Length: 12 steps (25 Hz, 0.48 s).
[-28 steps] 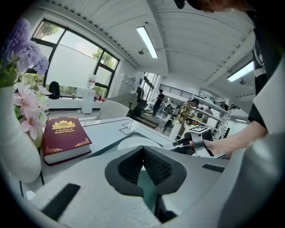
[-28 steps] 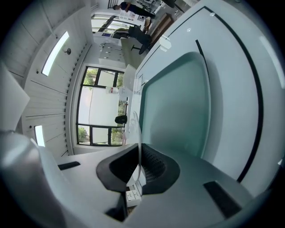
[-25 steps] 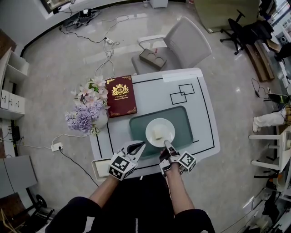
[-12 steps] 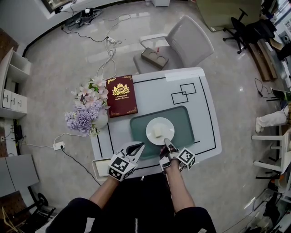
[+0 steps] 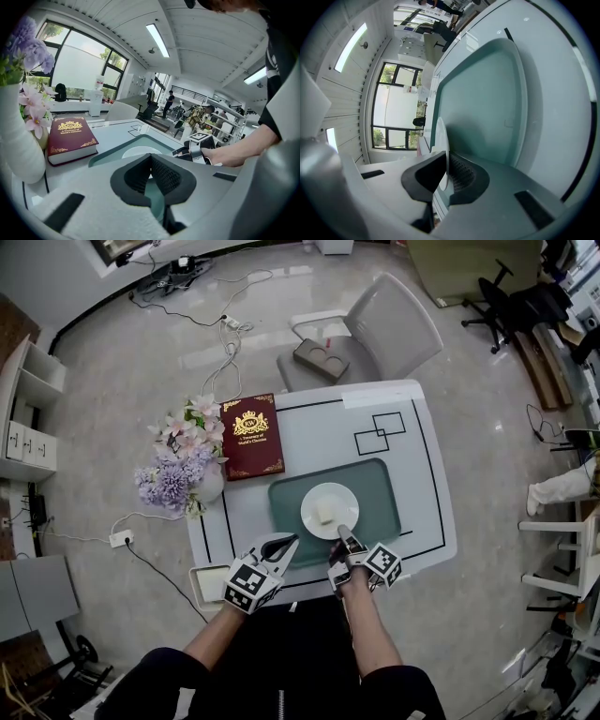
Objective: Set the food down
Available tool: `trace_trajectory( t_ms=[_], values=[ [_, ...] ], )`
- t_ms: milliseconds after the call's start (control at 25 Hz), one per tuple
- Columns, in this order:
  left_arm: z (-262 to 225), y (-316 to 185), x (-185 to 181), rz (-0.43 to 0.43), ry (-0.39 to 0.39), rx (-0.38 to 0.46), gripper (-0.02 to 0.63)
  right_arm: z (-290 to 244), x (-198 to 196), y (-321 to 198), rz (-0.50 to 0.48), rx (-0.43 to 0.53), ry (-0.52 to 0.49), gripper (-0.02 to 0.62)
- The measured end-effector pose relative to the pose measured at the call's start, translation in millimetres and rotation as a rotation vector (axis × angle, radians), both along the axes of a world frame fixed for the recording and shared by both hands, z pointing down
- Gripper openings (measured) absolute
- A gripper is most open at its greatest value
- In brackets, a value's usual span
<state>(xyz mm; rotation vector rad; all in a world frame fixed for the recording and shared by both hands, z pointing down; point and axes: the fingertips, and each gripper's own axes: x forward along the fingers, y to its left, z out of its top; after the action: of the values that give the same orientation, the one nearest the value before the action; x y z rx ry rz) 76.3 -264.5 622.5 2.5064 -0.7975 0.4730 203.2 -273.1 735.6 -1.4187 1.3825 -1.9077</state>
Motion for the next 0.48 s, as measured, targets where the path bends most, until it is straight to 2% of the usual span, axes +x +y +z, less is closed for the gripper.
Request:
trace_trajectory(
  t_ms=[480],
  values=[
    [-3.0, 2.3, -3.9, -0.018, 0.001, 0.004, 0.006, -8.1, -0.2, -6.7, -0.114, -0.008, 0.126, 0.018]
  ],
)
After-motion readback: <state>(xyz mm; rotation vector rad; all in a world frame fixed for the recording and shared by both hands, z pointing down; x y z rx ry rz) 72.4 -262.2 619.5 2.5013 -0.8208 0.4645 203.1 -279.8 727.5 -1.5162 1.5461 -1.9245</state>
